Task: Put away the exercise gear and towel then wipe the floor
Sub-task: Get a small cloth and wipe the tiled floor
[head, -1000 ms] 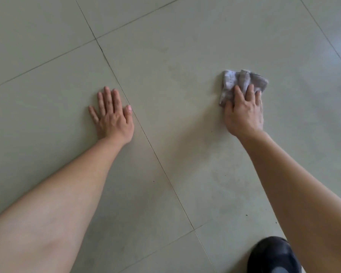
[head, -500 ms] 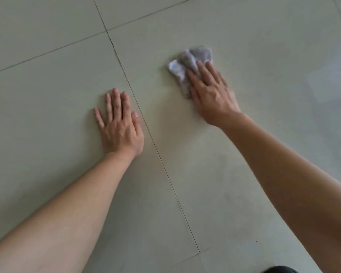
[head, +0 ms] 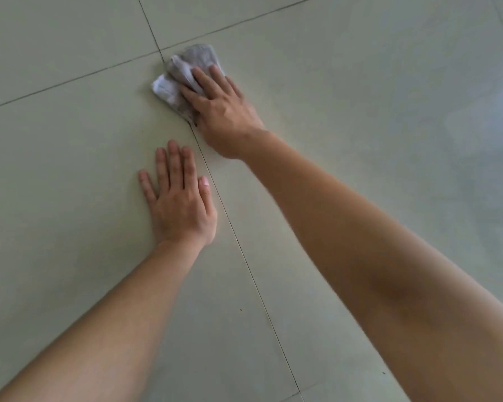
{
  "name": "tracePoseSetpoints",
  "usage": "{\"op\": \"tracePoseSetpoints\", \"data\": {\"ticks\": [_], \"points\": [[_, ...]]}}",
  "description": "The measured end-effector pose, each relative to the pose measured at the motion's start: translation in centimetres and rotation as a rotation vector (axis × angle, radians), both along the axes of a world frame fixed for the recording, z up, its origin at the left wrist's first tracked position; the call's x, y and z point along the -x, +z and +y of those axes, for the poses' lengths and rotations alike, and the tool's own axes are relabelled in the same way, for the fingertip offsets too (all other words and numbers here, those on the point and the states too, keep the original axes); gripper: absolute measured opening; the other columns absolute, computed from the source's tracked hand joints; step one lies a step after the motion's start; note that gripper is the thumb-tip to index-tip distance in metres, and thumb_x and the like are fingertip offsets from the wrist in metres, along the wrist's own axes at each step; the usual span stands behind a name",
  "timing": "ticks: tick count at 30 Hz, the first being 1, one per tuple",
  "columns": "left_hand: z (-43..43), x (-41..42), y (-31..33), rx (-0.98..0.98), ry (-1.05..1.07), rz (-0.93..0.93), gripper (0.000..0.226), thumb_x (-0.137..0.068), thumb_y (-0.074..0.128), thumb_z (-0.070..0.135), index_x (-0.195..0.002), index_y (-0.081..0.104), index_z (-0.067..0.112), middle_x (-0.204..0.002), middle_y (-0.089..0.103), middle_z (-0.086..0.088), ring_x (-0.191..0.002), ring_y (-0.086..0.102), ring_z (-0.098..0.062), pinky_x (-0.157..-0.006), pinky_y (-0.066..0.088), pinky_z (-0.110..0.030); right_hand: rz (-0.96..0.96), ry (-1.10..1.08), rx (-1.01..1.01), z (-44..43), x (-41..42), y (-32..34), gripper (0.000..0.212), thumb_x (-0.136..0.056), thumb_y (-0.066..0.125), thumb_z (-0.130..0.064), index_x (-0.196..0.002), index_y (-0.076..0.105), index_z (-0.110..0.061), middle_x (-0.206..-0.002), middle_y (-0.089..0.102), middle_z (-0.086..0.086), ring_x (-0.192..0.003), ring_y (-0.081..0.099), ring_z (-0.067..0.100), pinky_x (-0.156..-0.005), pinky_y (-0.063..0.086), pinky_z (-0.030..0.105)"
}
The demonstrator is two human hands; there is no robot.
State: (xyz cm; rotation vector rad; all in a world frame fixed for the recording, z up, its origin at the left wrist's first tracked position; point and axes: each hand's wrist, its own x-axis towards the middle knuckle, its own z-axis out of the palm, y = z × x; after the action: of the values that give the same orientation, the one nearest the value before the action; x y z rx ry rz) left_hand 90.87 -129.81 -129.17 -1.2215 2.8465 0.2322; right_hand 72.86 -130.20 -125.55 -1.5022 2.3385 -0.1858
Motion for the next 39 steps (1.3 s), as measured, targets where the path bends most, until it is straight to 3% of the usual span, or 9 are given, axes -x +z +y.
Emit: {"op": "tracePoseSetpoints", "data": {"ticks": [3,8,14,16,18,25,32,36,39], "points": [[-0.1,-0.1,-0.1,0.011,-0.009,-0.007,0.060,-0.101,0.017,0.036,-0.156,0.018,0.013,-0.165,0.009,-0.008,-0.152,0.005,-0.025,-0.120,0.005,-0.057,0.073,-0.075,-0.005,1.9,5.8,-0.3,0.057,-0.103,0.037,-0.035,-0.158,0.023,-0.032,-0.168,0.011,0.005,-0.154,0.008,0.028,-0.123,0.006,0.038],[0.0,0.0,-0.1,-0.014,-0.006,0.005,0.060,-0.101,0.018,0.037,-0.157,0.016,0.014,-0.165,0.006,-0.007,-0.152,0.003,-0.025,-0.120,0.003,-0.056,0.069,-0.760,-0.039,2.0,10.6,-0.4,0.057,-0.099,0.033,-0.023,-0.156,0.030,-0.026,-0.167,0.011,0.008,-0.154,0.006,0.032,-0.124,0.012,0.040],[0.0,-0.1,0.1,-0.018,0.000,0.007,0.060,-0.101,0.019,0.037,-0.156,0.020,0.014,-0.165,0.011,-0.008,-0.152,0.007,-0.026,-0.119,0.006,-0.057,0.012,-0.062,-0.037,-2.8,1.3,0.0,0.057,-0.103,0.033,-0.027,-0.159,0.019,-0.030,-0.168,0.006,0.005,-0.154,0.000,0.031,-0.125,0.003,0.041],[0.0,-0.1,0.1,-0.006,-0.004,0.012,0.060,-0.101,0.021,0.037,-0.156,0.022,0.013,-0.164,0.012,-0.008,-0.152,0.008,-0.027,-0.119,0.007,-0.057,0.015,0.043,-0.034,-1.1,2.4,0.0,0.057,-0.103,0.035,-0.027,-0.158,0.020,-0.029,-0.168,0.007,0.002,-0.155,0.001,0.026,-0.124,-0.001,0.041],[0.0,-0.1,0.1,0.011,-0.014,0.006,0.059,-0.101,0.021,0.037,-0.156,0.022,0.013,-0.165,0.012,-0.008,-0.152,0.008,-0.026,-0.119,0.006,-0.057,0.053,-0.006,-0.033,1.7,5.3,0.0,0.056,-0.104,0.034,-0.027,-0.159,0.021,-0.030,-0.168,0.008,0.002,-0.155,0.004,0.024,-0.123,-0.001,0.040],[0.0,-0.1,0.0,-0.001,-0.025,0.016,0.060,-0.101,0.020,0.038,-0.156,0.019,0.015,-0.165,0.009,-0.006,-0.152,0.006,-0.026,-0.119,0.004,-0.056,0.064,-0.667,-0.096,16.7,9.9,0.3,0.054,-0.106,0.025,-0.037,-0.159,0.021,-0.028,-0.168,0.006,0.005,-0.155,0.004,0.028,-0.125,0.005,0.043],[-0.2,0.1,0.3,-0.033,-0.017,-0.008,0.063,-0.098,0.019,0.040,-0.155,0.022,0.014,-0.165,0.012,-0.007,-0.151,0.009,-0.027,-0.119,0.007,-0.058,0.016,-0.472,-0.078,21.3,1.0,-0.4,0.054,-0.107,0.026,-0.035,-0.160,0.014,-0.033,-0.168,-0.003,0.004,-0.155,-0.007,0.028,-0.125,-0.002,0.040],[0.2,1.9,1.8,-0.027,0.027,0.103,0.058,-0.097,0.026,0.039,-0.142,0.042,0.007,-0.154,0.034,-0.016,-0.145,0.025,-0.034,-0.113,0.015,-0.064,0.044,-0.339,-0.074,23.6,0.9,-0.5,0.053,-0.108,0.021,-0.040,-0.160,0.013,-0.034,-0.168,-0.003,-0.001,-0.155,-0.006,0.023,-0.125,-0.005,0.041],[2.2,6.0,3.3,-0.015,-0.101,0.124,0.058,-0.101,0.028,0.040,-0.149,0.033,0.008,-0.159,0.022,-0.017,-0.148,0.017,-0.033,-0.116,0.008,-0.059,0.068,-0.325,-0.075,25.5,3.1,-0.5,0.053,-0.107,0.019,-0.043,-0.159,0.013,-0.034,-0.168,-0.001,-0.003,-0.155,-0.003,0.020,-0.125,-0.004,0.042]]}}
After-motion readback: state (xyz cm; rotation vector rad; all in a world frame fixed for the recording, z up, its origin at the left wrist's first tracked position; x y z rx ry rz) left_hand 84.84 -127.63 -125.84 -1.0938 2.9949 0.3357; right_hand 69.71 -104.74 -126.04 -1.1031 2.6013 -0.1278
